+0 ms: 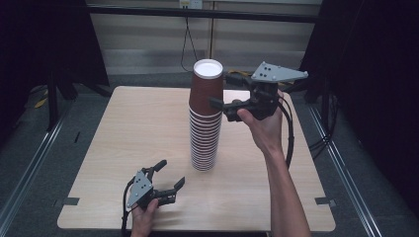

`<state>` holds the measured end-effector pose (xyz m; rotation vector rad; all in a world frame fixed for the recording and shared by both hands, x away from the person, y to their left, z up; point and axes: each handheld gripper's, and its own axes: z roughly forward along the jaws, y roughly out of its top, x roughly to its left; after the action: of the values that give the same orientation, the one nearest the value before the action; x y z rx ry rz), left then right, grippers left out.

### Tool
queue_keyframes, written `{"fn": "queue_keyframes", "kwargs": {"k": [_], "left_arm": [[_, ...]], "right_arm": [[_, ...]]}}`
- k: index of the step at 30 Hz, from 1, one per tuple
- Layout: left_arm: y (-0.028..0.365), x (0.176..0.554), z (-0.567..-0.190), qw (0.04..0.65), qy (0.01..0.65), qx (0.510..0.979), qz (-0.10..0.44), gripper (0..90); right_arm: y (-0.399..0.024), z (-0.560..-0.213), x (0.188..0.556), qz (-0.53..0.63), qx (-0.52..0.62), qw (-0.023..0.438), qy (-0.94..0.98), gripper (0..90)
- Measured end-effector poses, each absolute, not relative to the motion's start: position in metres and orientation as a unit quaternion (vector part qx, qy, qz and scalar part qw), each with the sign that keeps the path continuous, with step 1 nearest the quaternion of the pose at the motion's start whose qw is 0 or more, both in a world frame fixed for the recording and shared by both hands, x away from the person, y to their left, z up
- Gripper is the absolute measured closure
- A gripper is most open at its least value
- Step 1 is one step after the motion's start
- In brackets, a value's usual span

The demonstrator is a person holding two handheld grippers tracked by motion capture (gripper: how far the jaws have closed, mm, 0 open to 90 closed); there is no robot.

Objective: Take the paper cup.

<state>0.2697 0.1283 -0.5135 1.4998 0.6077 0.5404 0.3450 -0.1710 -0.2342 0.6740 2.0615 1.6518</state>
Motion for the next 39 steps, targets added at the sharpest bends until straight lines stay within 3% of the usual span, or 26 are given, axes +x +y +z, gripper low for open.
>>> {"fn": "queue_keyframes", "kwargs": {"k": [17, 27, 39], "left_arm": [[0.128, 0.269, -0.514, 0.660, 0.269, 0.661, 0.235, 15.7], [0.128, 0.269, -0.514, 0.660, 0.269, 0.661, 0.235, 15.7], [0.128, 0.269, -0.514, 0.661, 0.270, 0.659, 0.235, 15.7]], "right_arm": [[-0.151, -0.221, 0.377, 0.572, 0.247, 0.166, 0.764, 13.0], [-0.144, -0.220, 0.383, 0.564, 0.247, 0.169, 0.770, 19.3], [-0.144, -0.212, 0.381, 0.565, 0.245, 0.178, 0.768, 20.7]]}}
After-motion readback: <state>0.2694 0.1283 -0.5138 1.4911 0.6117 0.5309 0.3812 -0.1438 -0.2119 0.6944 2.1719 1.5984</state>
